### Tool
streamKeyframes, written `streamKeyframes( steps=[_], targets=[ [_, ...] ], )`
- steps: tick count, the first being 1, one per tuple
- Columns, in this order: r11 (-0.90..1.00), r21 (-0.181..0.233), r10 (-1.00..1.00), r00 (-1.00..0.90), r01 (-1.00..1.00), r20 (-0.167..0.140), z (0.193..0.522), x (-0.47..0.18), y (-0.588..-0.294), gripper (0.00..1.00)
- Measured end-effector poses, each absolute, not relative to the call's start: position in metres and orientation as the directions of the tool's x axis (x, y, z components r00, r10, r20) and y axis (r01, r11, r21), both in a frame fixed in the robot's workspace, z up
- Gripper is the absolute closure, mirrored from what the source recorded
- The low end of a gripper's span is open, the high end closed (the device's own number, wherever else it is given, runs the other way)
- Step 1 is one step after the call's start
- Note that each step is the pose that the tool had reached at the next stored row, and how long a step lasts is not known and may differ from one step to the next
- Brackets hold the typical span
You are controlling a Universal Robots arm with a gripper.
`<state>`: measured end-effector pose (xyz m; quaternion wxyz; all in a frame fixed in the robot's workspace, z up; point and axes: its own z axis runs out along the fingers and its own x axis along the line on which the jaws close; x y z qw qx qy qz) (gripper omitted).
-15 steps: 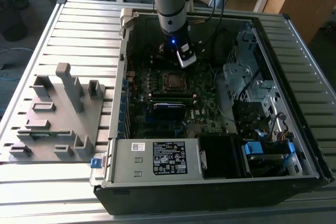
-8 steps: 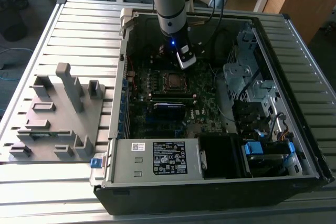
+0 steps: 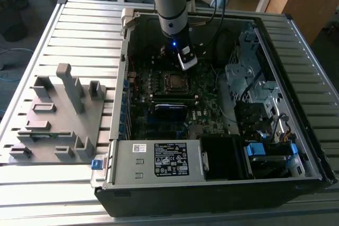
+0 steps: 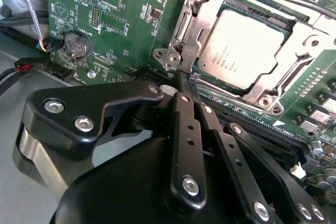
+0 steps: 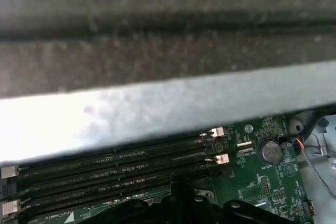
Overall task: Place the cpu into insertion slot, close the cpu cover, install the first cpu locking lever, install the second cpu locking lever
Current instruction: 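Install the first cpu locking lever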
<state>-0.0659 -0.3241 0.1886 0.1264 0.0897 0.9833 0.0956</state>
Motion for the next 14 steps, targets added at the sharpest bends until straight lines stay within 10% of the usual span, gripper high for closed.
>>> streamKeyframes(
  steps=[14],
  targets=[
    [0.966, 0.211, 0.201, -0.952, 0.152, -0.232, 0.206, -0.066, -0.324, 0.90]
  ],
)
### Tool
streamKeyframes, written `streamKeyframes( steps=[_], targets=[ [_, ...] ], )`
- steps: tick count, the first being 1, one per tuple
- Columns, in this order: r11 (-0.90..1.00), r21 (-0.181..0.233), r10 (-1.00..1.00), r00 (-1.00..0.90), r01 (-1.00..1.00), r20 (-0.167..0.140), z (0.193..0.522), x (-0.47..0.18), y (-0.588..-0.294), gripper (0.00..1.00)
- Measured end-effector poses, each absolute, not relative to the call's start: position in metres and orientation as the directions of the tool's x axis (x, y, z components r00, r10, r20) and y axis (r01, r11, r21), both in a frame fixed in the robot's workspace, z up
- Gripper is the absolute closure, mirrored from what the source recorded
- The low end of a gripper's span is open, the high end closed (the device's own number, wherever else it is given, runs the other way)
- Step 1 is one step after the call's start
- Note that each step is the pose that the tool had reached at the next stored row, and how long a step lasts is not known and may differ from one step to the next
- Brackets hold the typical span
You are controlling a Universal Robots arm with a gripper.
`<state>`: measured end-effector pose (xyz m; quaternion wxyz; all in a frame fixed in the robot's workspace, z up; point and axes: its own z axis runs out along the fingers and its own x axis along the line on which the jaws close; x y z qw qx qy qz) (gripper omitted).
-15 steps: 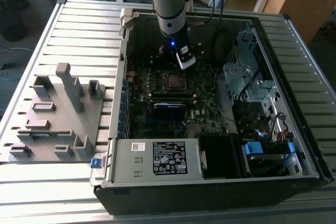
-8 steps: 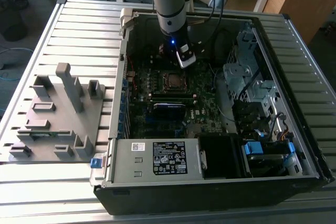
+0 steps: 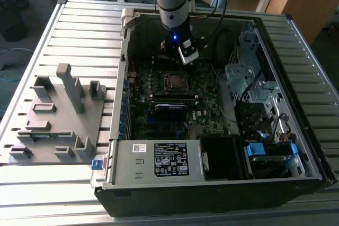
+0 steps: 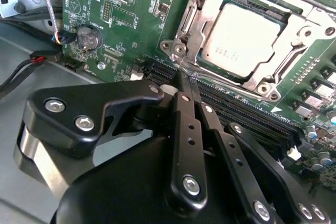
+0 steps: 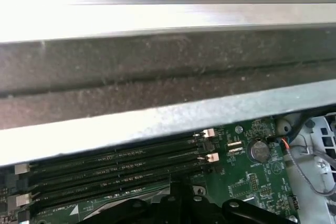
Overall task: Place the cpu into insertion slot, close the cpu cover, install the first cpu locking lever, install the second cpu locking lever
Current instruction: 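Install the first cpu locking lever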
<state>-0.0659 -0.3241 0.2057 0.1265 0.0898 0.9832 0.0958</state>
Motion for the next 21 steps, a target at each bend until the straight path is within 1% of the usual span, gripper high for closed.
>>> streamKeyframes(
  steps=[5, 6, 10, 11, 21],
  targets=[
    [0.966, 0.210, 0.201, -0.952, 0.152, -0.231, 0.2058, -0.0659, -0.3241, 0.90],
    [0.966, 0.207, 0.200, -0.953, 0.153, -0.228, 0.2058, -0.0659, -0.3241, 0.90],
    [0.969, 0.186, 0.197, -0.961, 0.161, -0.193, 0.2051, -0.0657, -0.3241, 0.90],
    [0.969, 0.185, 0.197, -0.962, 0.162, -0.190, 0.2051, -0.0658, -0.3241, 0.90],
    [0.969, 0.184, 0.197, -0.963, 0.162, -0.186, 0.2093, -0.0657, -0.3241, 0.90]
  ],
)
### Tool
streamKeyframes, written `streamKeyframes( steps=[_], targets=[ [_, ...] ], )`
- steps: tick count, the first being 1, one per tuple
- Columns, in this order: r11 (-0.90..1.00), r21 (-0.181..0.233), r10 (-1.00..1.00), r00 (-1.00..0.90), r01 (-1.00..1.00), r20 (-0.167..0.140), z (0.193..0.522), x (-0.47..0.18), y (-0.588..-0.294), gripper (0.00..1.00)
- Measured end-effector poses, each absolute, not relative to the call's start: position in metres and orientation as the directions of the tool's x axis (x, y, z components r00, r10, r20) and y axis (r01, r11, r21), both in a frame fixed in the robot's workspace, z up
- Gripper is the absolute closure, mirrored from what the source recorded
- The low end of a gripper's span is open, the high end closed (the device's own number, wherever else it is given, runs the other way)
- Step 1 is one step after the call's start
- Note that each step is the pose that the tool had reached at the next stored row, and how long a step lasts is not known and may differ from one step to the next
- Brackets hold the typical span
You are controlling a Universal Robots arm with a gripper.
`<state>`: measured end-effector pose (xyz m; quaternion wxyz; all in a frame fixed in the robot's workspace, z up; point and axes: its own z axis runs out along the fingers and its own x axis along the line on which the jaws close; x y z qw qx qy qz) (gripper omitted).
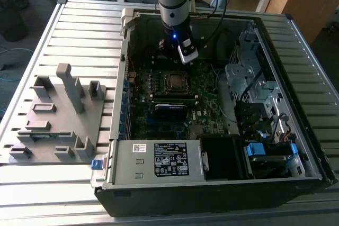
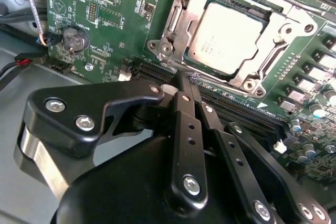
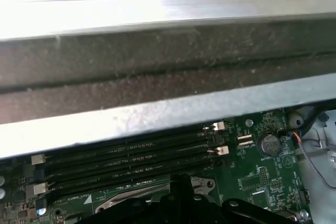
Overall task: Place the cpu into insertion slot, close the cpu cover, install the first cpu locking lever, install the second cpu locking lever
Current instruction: 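Install the first cpu locking lever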
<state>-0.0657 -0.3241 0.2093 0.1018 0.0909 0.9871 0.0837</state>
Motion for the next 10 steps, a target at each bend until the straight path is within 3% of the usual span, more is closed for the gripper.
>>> streamKeyframes(
  steps=[10],
  targets=[
    [0.969, 0.184, 0.197, -0.963, 0.162, -0.186, 0.2157, -0.0657, -0.3241, 0.90]
  ],
)
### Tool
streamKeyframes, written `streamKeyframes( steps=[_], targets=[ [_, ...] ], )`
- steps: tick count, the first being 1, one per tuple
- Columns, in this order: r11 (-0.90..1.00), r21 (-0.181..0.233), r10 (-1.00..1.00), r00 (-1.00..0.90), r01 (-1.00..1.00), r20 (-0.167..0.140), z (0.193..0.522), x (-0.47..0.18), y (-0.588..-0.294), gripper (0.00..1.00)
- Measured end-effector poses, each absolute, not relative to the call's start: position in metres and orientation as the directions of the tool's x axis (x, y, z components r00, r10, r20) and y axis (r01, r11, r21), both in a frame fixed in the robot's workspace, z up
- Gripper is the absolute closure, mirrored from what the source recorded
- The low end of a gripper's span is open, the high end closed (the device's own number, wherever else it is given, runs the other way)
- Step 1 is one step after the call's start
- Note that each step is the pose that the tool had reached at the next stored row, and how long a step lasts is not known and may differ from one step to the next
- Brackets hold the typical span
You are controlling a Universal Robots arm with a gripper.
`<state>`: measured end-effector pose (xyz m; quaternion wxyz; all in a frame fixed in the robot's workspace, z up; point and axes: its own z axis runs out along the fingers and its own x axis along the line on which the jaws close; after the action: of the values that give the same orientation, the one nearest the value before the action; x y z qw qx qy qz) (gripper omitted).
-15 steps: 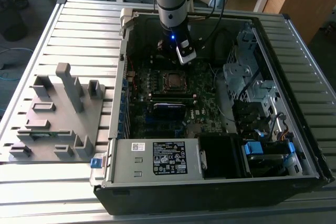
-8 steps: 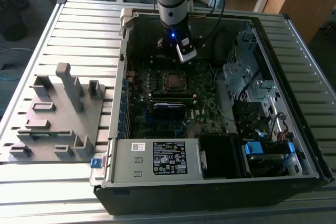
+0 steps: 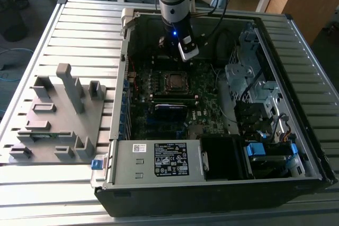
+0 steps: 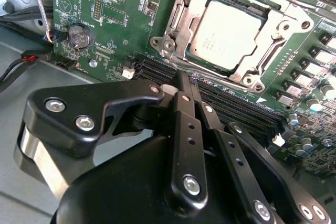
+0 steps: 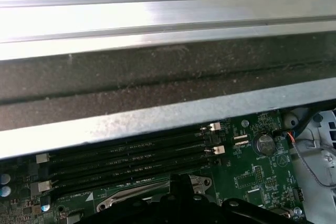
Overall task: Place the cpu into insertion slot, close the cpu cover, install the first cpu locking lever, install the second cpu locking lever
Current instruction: 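Install the first cpu locking lever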
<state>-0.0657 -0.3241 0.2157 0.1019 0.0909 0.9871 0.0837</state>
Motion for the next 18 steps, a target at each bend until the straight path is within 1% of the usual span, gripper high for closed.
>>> streamKeyframes(
  steps=[14, 16, 18],
  targets=[
    [0.969, 0.184, 0.197, -0.963, 0.162, -0.186, 0.2172, -0.0657, -0.3241, 0.90],
    [0.969, 0.183, 0.196, -0.964, 0.164, -0.179, 0.2172, -0.0657, -0.3241, 0.90],
    [0.970, 0.180, 0.196, -0.967, 0.166, -0.165, 0.2170, -0.0656, -0.3241, 0.90]
  ],
)
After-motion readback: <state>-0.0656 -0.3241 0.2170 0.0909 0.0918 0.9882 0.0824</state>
